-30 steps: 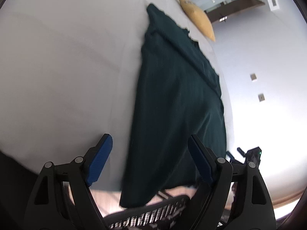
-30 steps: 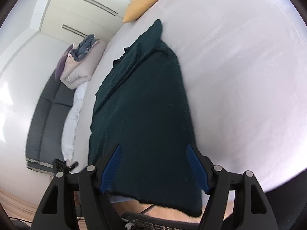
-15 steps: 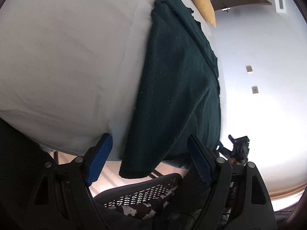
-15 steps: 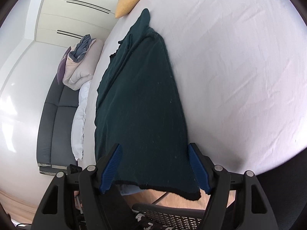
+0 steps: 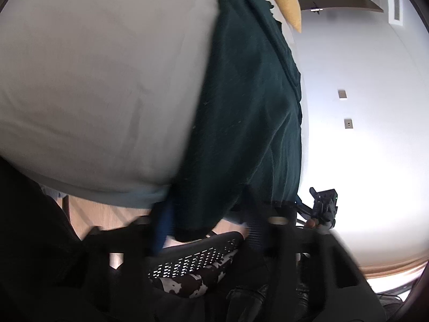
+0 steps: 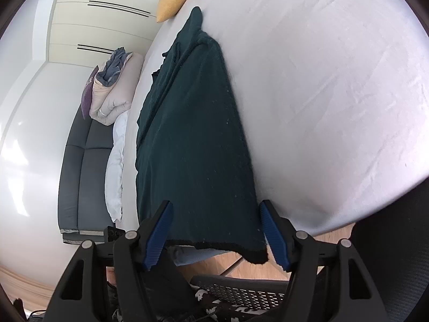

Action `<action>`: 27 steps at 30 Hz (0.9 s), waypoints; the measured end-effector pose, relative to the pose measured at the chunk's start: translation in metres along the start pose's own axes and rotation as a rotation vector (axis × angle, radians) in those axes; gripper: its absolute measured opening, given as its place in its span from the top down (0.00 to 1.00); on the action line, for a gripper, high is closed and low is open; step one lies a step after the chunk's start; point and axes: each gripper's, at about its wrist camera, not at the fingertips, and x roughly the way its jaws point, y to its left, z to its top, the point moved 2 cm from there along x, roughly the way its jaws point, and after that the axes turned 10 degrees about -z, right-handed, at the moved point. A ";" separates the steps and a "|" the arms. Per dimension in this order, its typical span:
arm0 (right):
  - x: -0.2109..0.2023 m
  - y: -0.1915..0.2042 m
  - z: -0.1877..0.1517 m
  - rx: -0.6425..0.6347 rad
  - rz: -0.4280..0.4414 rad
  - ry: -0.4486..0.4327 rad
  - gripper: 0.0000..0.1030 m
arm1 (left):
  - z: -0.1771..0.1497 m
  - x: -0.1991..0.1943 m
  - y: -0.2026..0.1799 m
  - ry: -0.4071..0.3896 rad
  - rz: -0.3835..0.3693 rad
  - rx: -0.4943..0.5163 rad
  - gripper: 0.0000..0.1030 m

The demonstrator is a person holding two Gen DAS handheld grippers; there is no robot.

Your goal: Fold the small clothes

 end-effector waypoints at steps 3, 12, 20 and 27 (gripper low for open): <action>-0.005 -0.003 -0.001 0.006 -0.009 0.000 0.33 | 0.000 0.005 -0.003 0.002 -0.017 0.008 0.75; -0.011 -0.016 -0.004 0.024 -0.035 0.020 0.33 | 0.010 0.008 -0.017 -0.028 -0.055 0.041 0.90; 0.009 -0.007 -0.005 -0.012 -0.054 0.086 0.36 | 0.014 0.002 -0.018 -0.048 -0.068 0.041 0.91; 0.010 -0.011 -0.013 -0.027 -0.064 0.101 0.83 | 0.014 -0.001 -0.018 -0.063 -0.088 0.048 0.92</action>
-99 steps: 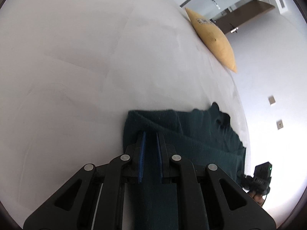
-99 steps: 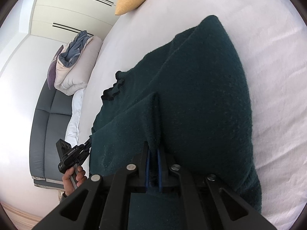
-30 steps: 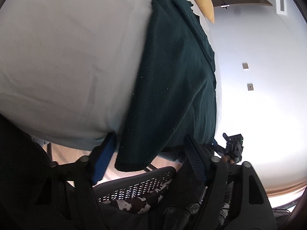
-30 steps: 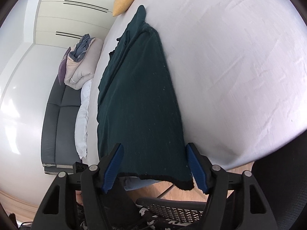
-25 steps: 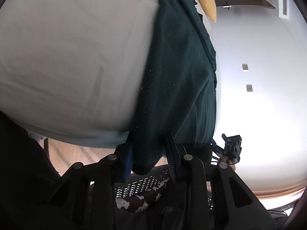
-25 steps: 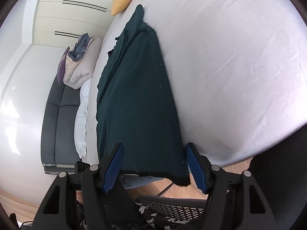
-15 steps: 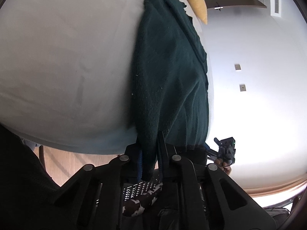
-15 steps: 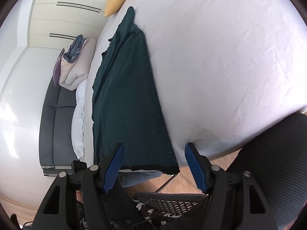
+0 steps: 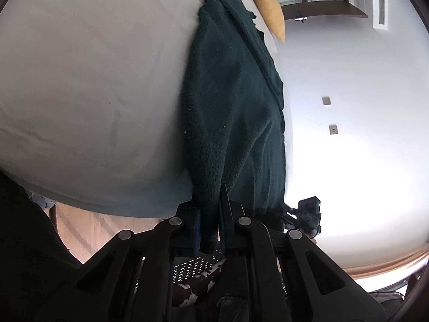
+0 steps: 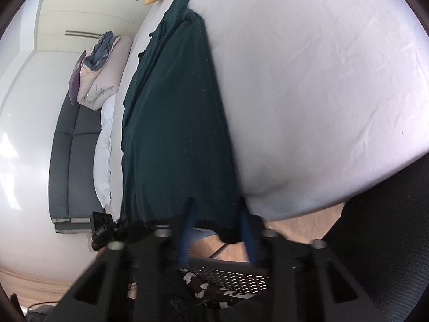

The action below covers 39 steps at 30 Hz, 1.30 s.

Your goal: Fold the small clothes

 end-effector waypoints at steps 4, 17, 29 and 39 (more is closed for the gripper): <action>-0.006 0.011 -0.003 -0.049 0.000 -0.035 0.92 | 0.000 -0.005 -0.004 -0.025 -0.022 0.011 0.92; -0.039 0.036 0.013 -0.066 0.114 -0.157 0.92 | 0.030 -0.033 -0.033 -0.159 -0.140 0.031 0.93; -0.044 0.069 0.042 -0.060 0.227 -0.213 0.92 | 0.059 -0.044 -0.059 -0.234 -0.198 0.061 0.96; -0.050 0.090 0.061 -0.087 0.255 -0.240 0.92 | 0.069 -0.045 -0.065 -0.260 -0.203 0.068 0.97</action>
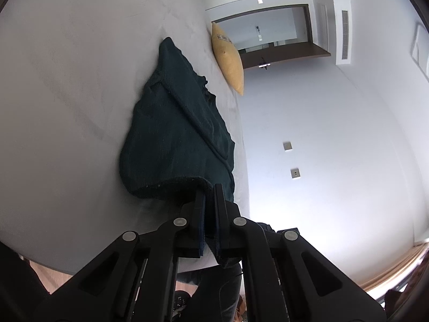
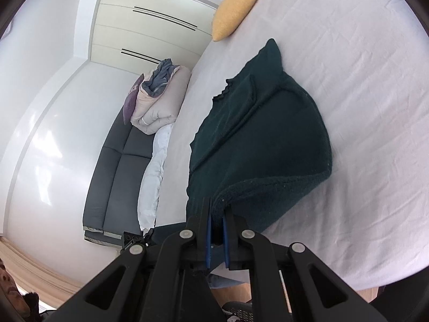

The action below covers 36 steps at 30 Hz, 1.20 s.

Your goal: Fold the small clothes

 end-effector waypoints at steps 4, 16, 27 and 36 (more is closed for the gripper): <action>0.004 0.006 0.006 -0.005 0.013 -0.003 0.92 | 0.009 0.001 -0.003 -0.010 -0.009 0.001 0.97; 0.033 0.023 0.061 0.016 0.025 -0.039 0.92 | 0.064 0.024 -0.016 -0.055 -0.031 0.011 0.97; 0.074 0.018 0.132 0.056 -0.003 -0.077 0.92 | 0.138 0.078 -0.025 -0.067 0.007 0.051 0.97; 0.103 0.004 0.167 0.063 -0.055 -0.080 0.92 | 0.185 0.119 -0.012 -0.082 0.080 0.056 0.97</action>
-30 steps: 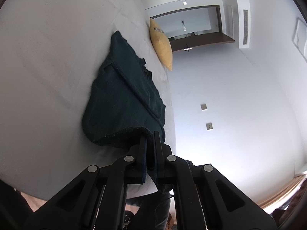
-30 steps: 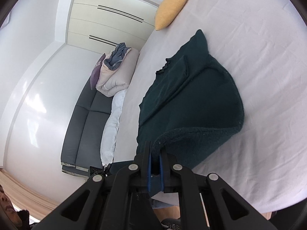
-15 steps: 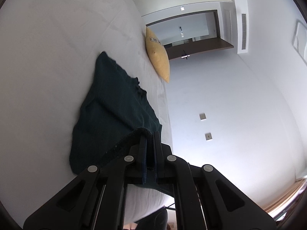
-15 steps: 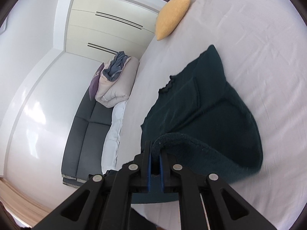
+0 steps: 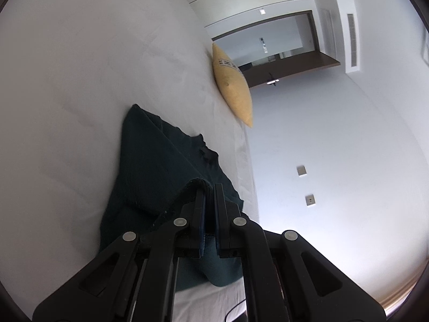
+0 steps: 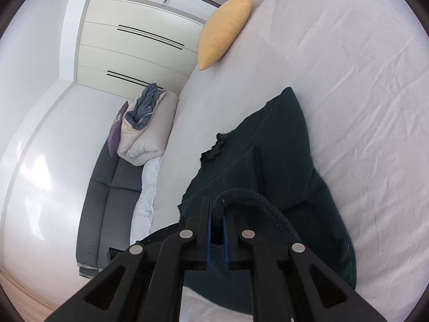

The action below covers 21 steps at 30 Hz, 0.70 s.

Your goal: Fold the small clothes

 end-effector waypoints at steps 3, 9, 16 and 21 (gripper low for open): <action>0.010 -0.002 0.010 -0.005 -0.018 -0.001 0.92 | 0.012 0.011 0.007 -0.010 0.012 -0.004 0.97; 0.025 -0.005 0.034 0.025 -0.010 -0.022 0.92 | 0.040 0.035 0.015 -0.025 0.034 0.001 0.97; 0.050 -0.005 0.066 0.059 -0.022 -0.034 0.92 | 0.073 0.066 0.032 -0.034 0.074 -0.011 0.97; 0.073 -0.012 0.083 0.080 -0.056 -0.028 0.92 | 0.085 0.090 0.051 -0.030 0.100 -0.029 0.97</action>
